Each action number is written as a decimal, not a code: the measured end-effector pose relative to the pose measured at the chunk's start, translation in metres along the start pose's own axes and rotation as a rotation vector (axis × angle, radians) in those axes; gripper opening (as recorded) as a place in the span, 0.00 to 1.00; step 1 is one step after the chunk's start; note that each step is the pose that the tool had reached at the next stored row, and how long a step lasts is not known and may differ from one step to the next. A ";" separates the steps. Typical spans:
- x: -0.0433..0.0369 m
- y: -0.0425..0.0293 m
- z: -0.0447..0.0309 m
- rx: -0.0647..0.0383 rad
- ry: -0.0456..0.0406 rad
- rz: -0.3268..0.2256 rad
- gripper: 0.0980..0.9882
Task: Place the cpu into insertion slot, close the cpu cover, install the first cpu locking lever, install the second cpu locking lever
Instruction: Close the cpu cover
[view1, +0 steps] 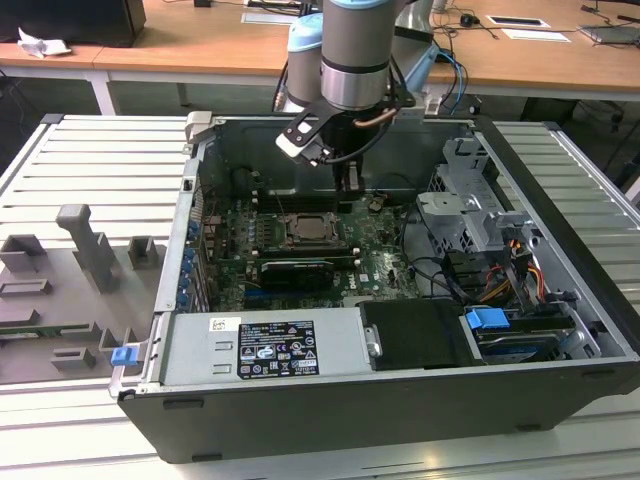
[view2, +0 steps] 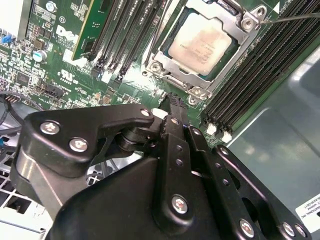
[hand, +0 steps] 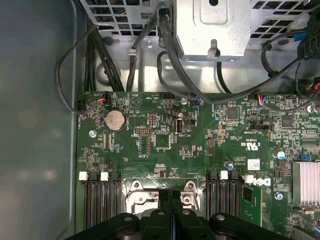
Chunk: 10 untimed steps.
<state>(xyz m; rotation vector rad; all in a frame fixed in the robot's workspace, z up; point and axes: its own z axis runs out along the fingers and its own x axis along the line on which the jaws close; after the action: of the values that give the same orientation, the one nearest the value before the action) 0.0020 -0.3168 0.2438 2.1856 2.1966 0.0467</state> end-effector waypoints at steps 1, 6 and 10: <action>0.0000 -0.0008 0.0000 0.000 -0.0001 0.000 0.01; 0.0001 -0.0100 0.0002 0.000 0.0001 0.000 0.01; 0.0001 -0.0139 0.0000 0.000 0.0001 0.000 0.01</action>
<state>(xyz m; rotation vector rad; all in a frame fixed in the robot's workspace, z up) -0.0119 -0.3168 0.2431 2.1856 2.1967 0.0469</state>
